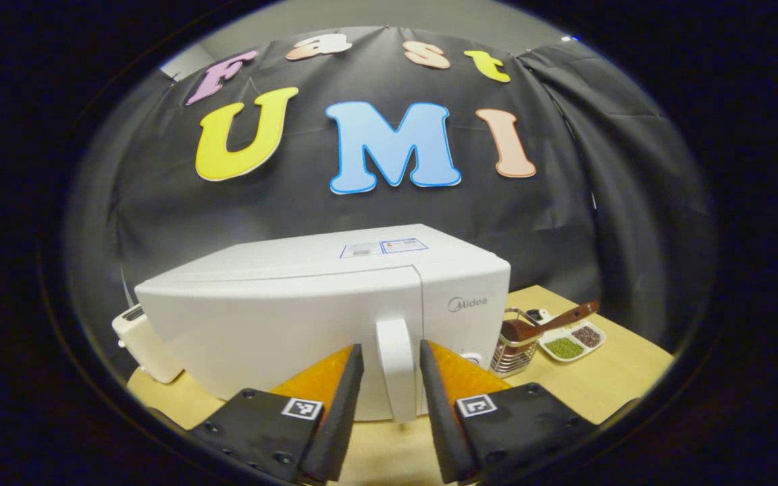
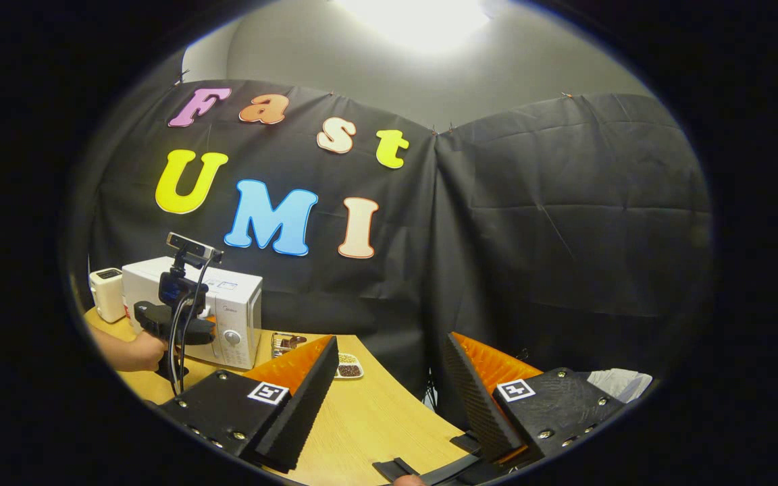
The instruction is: Open the microwave oven with the left hand, put the food in, and close the microwave oven.
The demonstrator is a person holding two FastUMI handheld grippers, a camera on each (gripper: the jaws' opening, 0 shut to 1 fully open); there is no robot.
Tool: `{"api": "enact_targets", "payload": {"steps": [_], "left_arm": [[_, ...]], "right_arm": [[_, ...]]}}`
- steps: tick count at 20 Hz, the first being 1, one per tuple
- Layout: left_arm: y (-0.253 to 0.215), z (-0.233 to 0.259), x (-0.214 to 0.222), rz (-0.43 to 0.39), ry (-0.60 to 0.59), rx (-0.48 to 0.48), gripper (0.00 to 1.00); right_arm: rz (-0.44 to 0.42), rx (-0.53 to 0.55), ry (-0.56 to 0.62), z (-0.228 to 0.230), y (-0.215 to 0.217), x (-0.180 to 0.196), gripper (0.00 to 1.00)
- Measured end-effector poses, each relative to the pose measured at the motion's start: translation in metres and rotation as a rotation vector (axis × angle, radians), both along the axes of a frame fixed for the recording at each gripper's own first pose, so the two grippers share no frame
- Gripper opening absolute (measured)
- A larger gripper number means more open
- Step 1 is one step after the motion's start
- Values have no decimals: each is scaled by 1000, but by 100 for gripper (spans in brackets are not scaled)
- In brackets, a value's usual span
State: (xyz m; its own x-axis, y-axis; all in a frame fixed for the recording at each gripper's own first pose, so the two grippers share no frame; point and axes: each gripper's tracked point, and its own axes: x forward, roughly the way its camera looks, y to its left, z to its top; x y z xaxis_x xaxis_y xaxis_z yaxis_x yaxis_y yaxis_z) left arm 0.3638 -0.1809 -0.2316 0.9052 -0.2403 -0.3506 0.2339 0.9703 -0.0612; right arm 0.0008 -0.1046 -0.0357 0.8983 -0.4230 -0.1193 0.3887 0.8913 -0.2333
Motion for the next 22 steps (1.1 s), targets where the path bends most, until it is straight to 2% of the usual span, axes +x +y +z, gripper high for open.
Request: {"api": "enact_targets", "payload": {"steps": [1,3,4,7,9,11,13,18,19,22], "left_arm": [[0,-1,1,-1,19,-14,43],[-2,0,1,4,27,-28,34],[-2,0,0,4,24,-28,33],[0,0,-2,-11,15,-26,17],[0,0,-3,-22,20,-27,13],[5,-2,-25,-6,58,-28,12],[13,9,-43,-26,-30,12,11],[29,11,-82,-84,0,-9,11],[35,13,-89,-85,-2,0,11],[50,16,-114,-66,-3,19,11]], "right_arm": [[-5,-1,2,-1,-1,-1,96],[-17,1,3,-1,-4,-2,96],[-24,3,4,-1,-5,-2,96],[-32,1,7,-2,-6,-5,96],[-31,1,3,-2,-6,-6,96],[-25,5,3,-2,-5,-6,96],[-12,15,-3,-2,-2,-4,96],[82,52,-21,-2,18,5,96],[107,62,-26,-3,24,6,94],[177,63,-35,-3,35,5,96]]}}
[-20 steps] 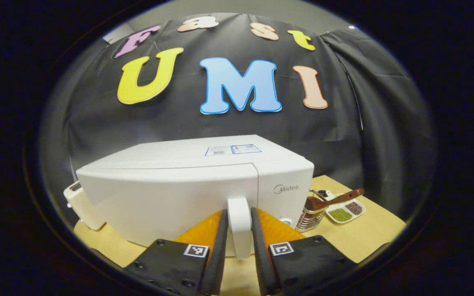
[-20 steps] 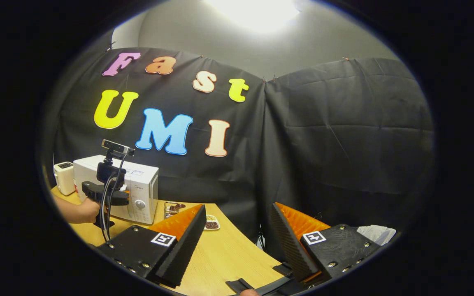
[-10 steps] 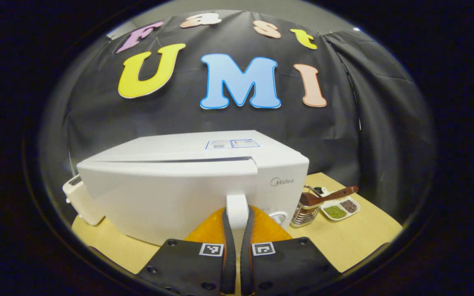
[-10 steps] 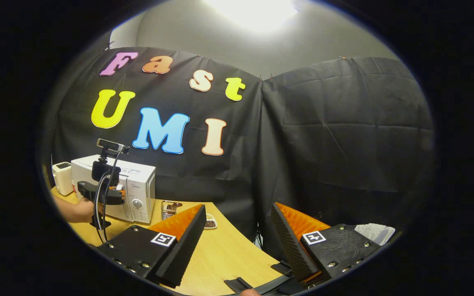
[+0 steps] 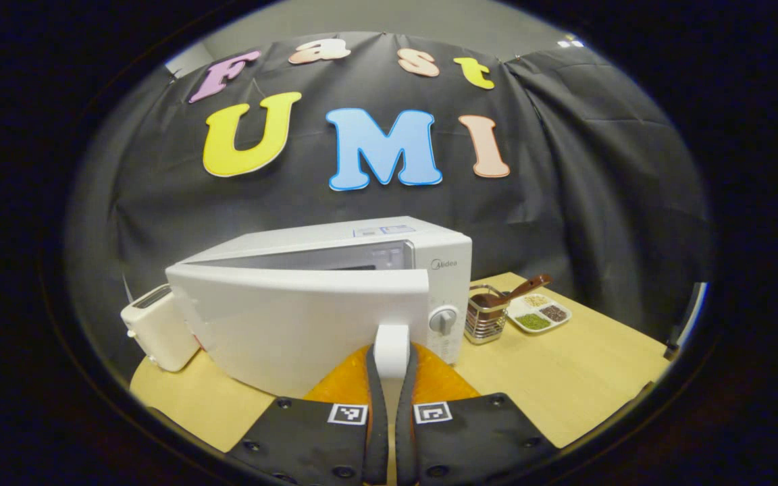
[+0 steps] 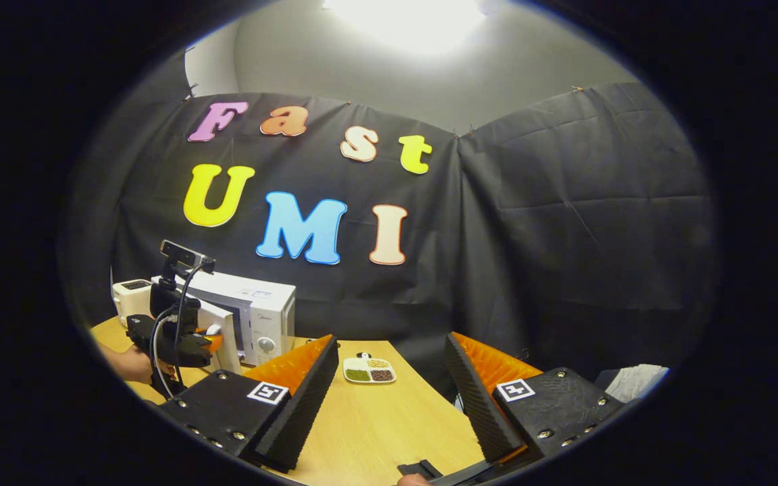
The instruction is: Open the microwave oven with the left hand, put the food in, and close the microwave oven.
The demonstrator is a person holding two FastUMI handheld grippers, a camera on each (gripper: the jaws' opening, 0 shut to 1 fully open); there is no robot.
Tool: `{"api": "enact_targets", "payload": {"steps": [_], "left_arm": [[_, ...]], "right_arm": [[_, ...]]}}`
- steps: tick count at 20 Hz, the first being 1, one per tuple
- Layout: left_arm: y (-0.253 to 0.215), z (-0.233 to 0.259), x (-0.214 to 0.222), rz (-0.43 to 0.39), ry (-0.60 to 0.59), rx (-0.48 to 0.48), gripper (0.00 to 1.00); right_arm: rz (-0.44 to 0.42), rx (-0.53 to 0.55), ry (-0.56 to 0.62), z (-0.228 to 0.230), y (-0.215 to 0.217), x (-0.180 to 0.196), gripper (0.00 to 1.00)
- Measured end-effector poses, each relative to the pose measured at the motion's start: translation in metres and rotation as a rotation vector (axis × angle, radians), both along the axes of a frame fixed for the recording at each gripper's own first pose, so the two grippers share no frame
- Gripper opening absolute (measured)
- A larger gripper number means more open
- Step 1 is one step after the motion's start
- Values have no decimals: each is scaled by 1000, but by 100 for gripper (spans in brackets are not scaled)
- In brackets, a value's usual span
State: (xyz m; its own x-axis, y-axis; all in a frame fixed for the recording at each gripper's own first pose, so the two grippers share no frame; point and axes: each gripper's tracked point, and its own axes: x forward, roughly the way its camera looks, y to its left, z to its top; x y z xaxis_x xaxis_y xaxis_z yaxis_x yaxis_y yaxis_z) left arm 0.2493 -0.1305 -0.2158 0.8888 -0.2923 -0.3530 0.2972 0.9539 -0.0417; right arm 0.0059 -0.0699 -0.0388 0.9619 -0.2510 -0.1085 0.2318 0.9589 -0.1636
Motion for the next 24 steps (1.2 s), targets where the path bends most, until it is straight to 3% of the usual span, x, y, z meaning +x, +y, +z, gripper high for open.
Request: {"api": "enact_targets", "payload": {"steps": [6,13,24], "left_arm": [[41,2,-50,57,17,46,12],[109,1,-101,181,31,109,12],[217,-6,-143,239,68,77,12]], "right_arm": [[111,64,-8,-5,9,-11,96],[229,87,0,-9,22,-12,96],[325,80,-14,0,125,0,96]]}}
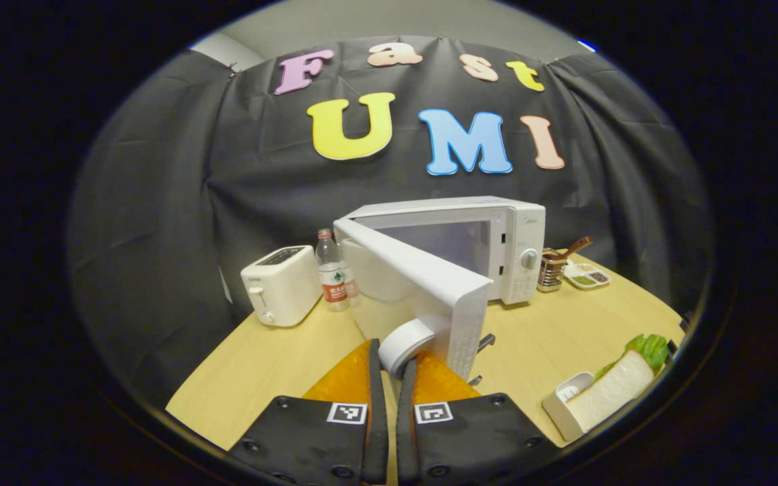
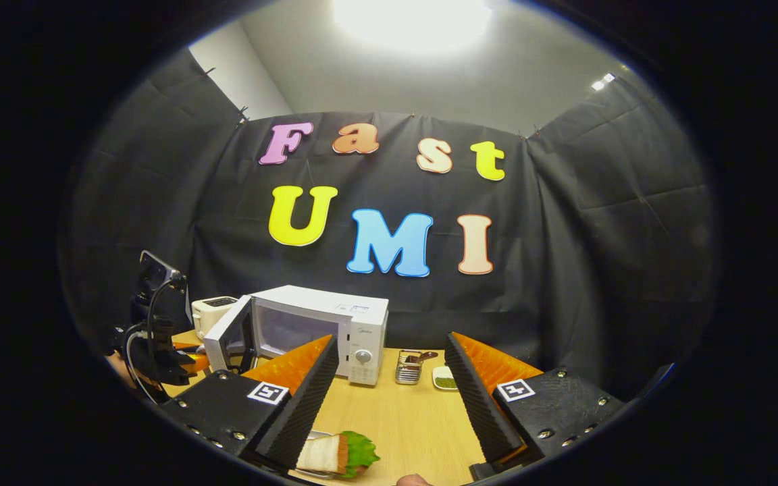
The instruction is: Open the microwave oven with the left hand, put the food in, and close the microwave oven.
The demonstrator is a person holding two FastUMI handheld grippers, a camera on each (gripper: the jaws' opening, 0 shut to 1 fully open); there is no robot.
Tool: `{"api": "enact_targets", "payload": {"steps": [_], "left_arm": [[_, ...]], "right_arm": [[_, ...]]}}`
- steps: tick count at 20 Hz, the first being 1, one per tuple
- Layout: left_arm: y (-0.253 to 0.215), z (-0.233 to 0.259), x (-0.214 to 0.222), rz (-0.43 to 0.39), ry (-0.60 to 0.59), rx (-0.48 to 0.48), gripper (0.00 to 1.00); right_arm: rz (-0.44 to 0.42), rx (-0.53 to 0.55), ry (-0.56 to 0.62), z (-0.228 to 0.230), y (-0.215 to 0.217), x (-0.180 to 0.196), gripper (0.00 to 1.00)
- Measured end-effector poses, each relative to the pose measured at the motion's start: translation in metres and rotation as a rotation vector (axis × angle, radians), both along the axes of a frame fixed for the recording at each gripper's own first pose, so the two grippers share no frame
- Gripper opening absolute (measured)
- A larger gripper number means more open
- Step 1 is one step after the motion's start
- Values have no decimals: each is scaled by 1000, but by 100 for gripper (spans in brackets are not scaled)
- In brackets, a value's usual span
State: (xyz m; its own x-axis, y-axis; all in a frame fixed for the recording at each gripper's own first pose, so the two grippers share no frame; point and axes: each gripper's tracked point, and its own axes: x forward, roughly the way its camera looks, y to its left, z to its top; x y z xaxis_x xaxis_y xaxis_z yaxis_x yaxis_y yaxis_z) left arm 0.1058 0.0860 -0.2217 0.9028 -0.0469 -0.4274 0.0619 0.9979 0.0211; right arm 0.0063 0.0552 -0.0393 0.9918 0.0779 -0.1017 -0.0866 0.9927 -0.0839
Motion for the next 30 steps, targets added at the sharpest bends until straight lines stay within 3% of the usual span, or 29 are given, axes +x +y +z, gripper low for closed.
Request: {"api": "enact_targets", "payload": {"steps": [5,14,20,24,26,28,30], "left_arm": [[52,-7,-9,10,15,-50,11],[91,-10,-11,-49,5,-86,11],[126,-10,-24,23,15,-134,16],[145,28,-39,105,-78,-128,19],[149,53,-42,140,-125,-115,31],[143,76,-48,153,-164,-132,60],[143,96,-52,187,-204,-117,97]], "right_arm": [[13,-2,2,0,49,0,96],[0,-1,33,-12,109,-1,96],[-44,4,53,-24,104,9,95],[-45,12,94,-34,79,24,95],[-37,48,124,-39,67,31,95],[-13,86,172,-48,57,36,95],[22,119,241,-64,49,38,95]]}}
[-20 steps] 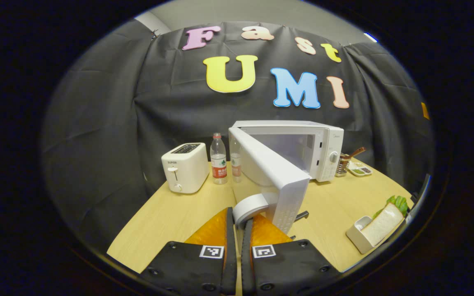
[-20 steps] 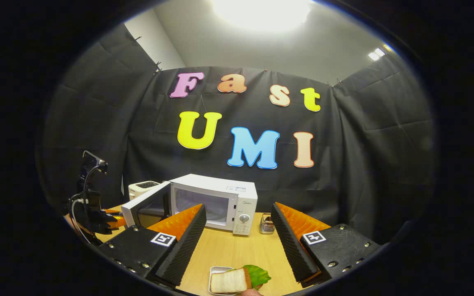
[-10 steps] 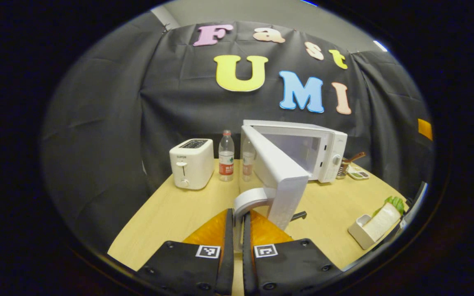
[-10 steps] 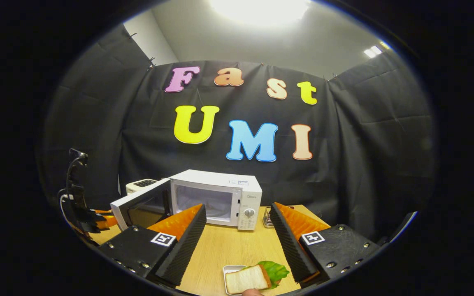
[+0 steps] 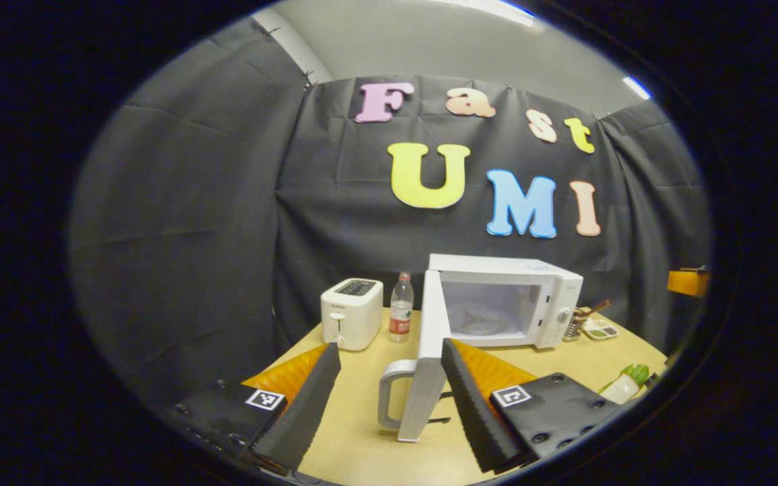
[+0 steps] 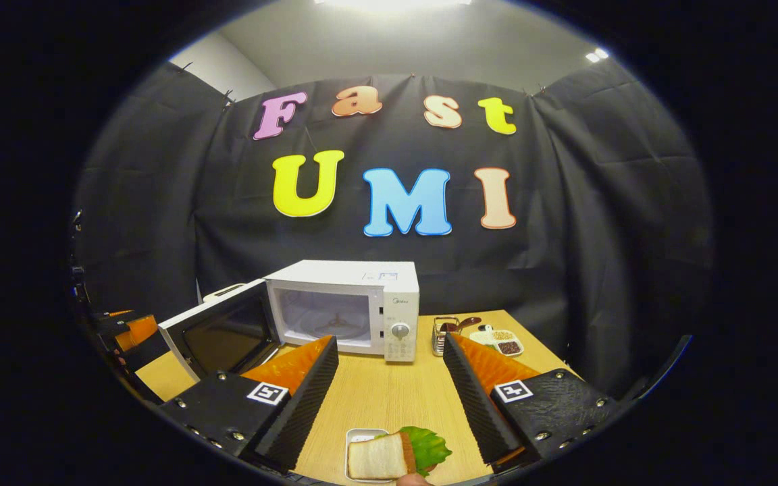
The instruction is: Open the microwave oven with the left hand, put the food in, and close the microwave oven.
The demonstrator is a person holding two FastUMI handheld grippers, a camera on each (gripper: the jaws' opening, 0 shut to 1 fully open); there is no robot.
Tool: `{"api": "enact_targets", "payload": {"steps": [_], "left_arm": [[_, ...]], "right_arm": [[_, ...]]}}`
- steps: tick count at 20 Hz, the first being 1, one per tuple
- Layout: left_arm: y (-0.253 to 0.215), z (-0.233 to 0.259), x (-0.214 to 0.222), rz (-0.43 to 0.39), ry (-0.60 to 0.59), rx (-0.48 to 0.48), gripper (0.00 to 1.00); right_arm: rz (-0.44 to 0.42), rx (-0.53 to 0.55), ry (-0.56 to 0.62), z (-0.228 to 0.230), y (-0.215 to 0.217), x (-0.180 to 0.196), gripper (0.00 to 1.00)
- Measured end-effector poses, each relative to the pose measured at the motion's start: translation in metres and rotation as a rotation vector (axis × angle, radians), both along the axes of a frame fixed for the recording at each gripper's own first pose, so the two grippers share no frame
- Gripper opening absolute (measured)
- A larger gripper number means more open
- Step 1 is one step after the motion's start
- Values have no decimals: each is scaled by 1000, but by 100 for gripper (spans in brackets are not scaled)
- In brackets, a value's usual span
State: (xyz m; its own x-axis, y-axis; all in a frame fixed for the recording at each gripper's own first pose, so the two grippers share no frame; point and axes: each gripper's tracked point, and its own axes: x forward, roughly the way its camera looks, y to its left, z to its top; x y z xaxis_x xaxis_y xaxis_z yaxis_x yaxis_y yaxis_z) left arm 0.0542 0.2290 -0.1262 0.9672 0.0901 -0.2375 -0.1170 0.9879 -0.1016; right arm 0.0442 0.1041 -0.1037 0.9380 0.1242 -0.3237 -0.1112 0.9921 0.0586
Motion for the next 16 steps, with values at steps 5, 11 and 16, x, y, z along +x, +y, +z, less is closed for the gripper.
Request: {"api": "enact_targets", "payload": {"steps": [5,11,16], "left_arm": [[-20,42,-18,38,-67,25,96],[-41,54,-21,82,-76,38,94],[-55,55,-28,105,-56,89,96]], "right_arm": [[39,172,193,-44,-21,4,95],[71,316,434,-107,-38,3,98],[146,336,592,-152,-37,-17,99]]}}
